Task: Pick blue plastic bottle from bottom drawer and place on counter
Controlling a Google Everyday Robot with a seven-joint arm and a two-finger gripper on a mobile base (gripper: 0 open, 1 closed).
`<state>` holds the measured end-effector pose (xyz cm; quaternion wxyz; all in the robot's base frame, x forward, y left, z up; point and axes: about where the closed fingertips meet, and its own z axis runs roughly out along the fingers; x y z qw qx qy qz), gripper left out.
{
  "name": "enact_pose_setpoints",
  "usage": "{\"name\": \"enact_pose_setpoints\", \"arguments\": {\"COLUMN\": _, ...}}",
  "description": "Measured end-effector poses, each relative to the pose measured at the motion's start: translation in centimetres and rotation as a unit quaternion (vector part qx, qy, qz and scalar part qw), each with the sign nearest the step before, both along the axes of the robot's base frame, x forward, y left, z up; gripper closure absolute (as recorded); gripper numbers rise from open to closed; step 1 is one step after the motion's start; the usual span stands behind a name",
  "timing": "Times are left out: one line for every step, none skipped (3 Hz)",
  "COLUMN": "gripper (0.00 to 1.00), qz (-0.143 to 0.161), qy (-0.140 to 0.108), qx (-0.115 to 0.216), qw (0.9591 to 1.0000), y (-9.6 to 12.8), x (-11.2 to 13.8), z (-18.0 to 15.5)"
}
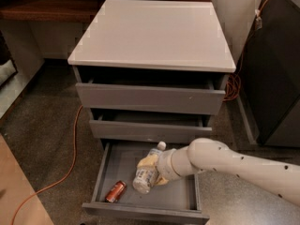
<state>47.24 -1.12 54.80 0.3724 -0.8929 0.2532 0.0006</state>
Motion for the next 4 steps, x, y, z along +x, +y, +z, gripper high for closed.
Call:
{"name": "enact_pose_setpoints", "arguments": {"gripper": 1.00, "qz": 0.023, "qy": -0.032, "qx": -0.016, "qw": 0.9991, "y": -0.3, "x": 0.0, "z": 3.6}}
{"name": "enact_pose_setpoints", "arguments": {"gripper": 1.00, "qz": 0.041, "qy": -0.062, "qx": -0.035, "qw": 0.9967, "y": -1.2, "x": 0.4, "z": 7.3}}
{"name": "enact_pose_setpoints", "arguments": {"gripper": 1.00, "qz": 0.060, "qy": -0.102, "qx": -0.060, "qw": 0.9911, "y": -2.1, "x": 0.3, "z": 12.2}}
{"name": "enact_pose_setpoints", "arguments": {"gripper": 1.00, "qz": 0.071, "qy": -0.127, "qx": -0.078, "qw": 0.9863, "y": -2.5, "x": 0.1, "z": 15.2}}
